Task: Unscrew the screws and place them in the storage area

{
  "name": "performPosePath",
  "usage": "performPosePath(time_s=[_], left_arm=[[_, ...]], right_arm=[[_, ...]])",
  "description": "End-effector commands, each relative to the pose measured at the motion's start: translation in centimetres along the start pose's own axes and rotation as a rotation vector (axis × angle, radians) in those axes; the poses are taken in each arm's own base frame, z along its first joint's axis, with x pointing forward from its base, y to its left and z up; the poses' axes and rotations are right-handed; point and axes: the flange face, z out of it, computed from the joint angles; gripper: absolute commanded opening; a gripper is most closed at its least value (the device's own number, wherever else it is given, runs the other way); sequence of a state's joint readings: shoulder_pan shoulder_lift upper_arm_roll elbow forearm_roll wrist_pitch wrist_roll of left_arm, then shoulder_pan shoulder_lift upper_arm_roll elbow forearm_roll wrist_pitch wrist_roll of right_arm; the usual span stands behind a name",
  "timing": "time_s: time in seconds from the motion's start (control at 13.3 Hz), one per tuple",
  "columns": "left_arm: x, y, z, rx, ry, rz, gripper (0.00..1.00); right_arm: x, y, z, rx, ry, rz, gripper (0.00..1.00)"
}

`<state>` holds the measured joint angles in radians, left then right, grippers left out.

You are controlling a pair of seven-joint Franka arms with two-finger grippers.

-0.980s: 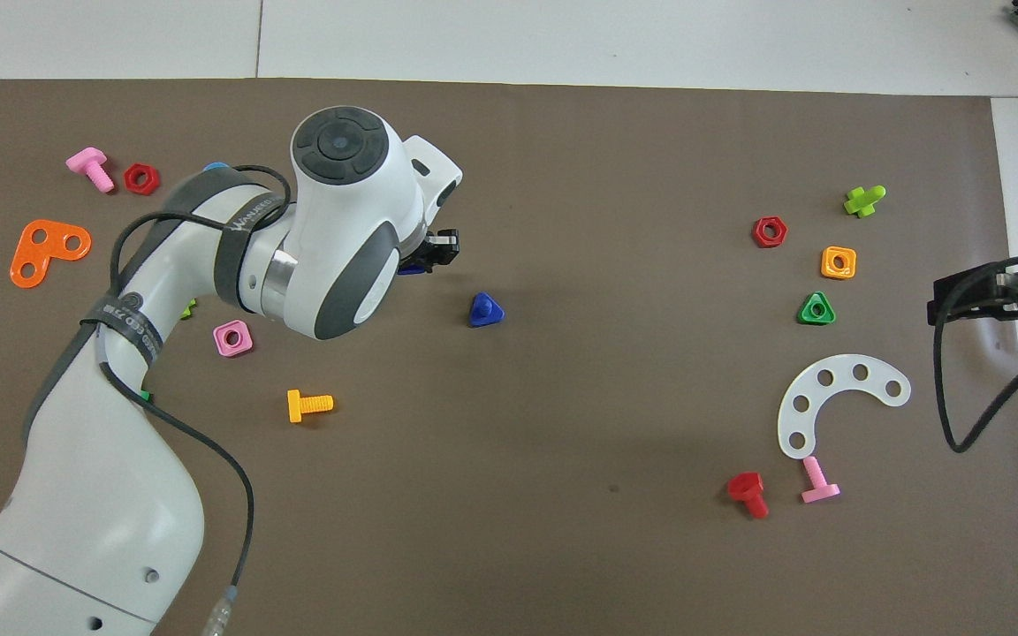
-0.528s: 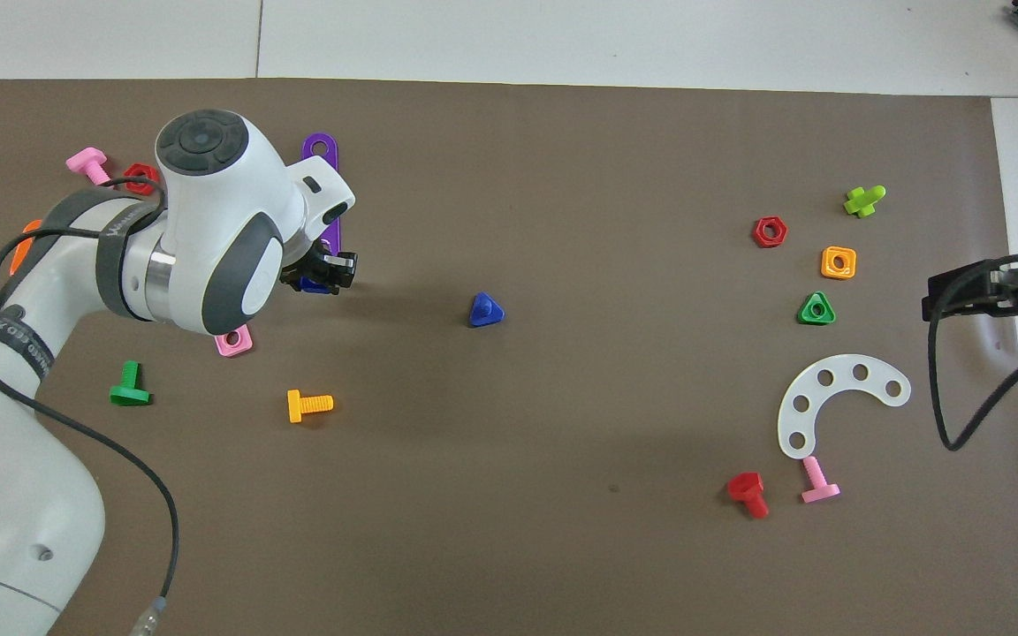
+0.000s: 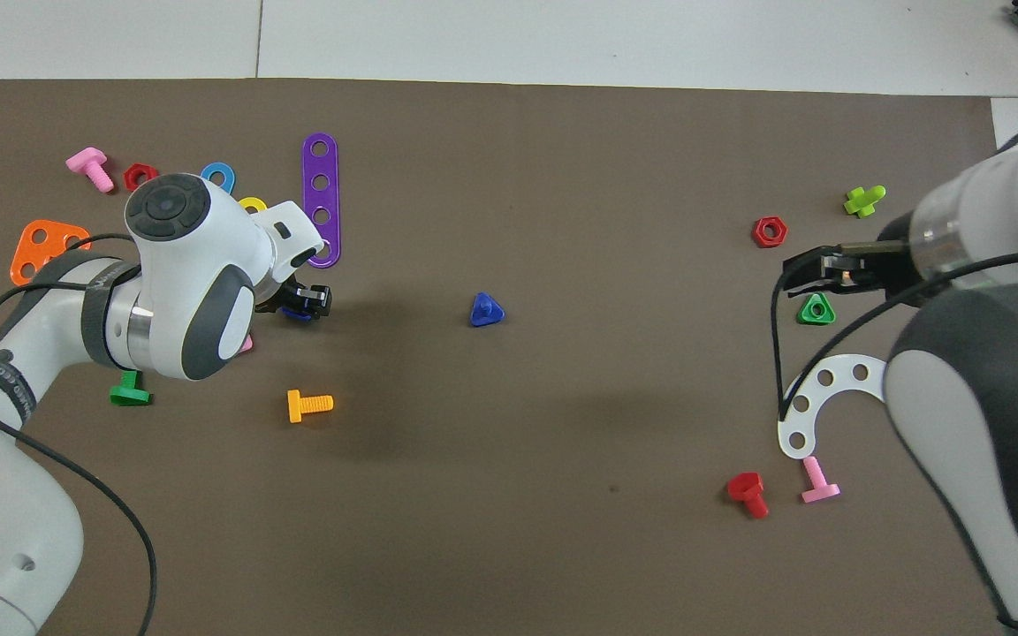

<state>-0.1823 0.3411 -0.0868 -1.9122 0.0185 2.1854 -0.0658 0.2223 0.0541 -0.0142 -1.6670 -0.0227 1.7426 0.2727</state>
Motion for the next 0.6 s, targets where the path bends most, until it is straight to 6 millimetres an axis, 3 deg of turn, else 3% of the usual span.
performPosePath(time_s=[0.0,0.15,0.3,0.45,0.53], left_arm=[[-0.1,-0.9,-2.7,-0.031,0.038,-0.018,1.00],[1.0,-2.3,-6.7,-0.043,0.032,-0.046,1.00],[1.3,-4.3,-11.9,-0.043,0.023,-0.074,1.00],[0.4,-6.8,-15.8,-0.040,0.049,-0.111,1.00],[-0.7,-8.1,-17.6,-0.034,0.054,-0.130,1.00]], right_arm=[[1.2,-8.1,5.1,0.044,0.029,0.074,1.00],[1.1,-15.1,8.9,0.093,0.071,0.153,1.00],[1.5,-19.5,12.4,0.115,0.093,0.150,1.00],[-0.1,-25.4,16.5,0.098,0.076,0.109,1.00],[-0.7,-27.1,18.7,0.080,0.059,0.101,1.00]])
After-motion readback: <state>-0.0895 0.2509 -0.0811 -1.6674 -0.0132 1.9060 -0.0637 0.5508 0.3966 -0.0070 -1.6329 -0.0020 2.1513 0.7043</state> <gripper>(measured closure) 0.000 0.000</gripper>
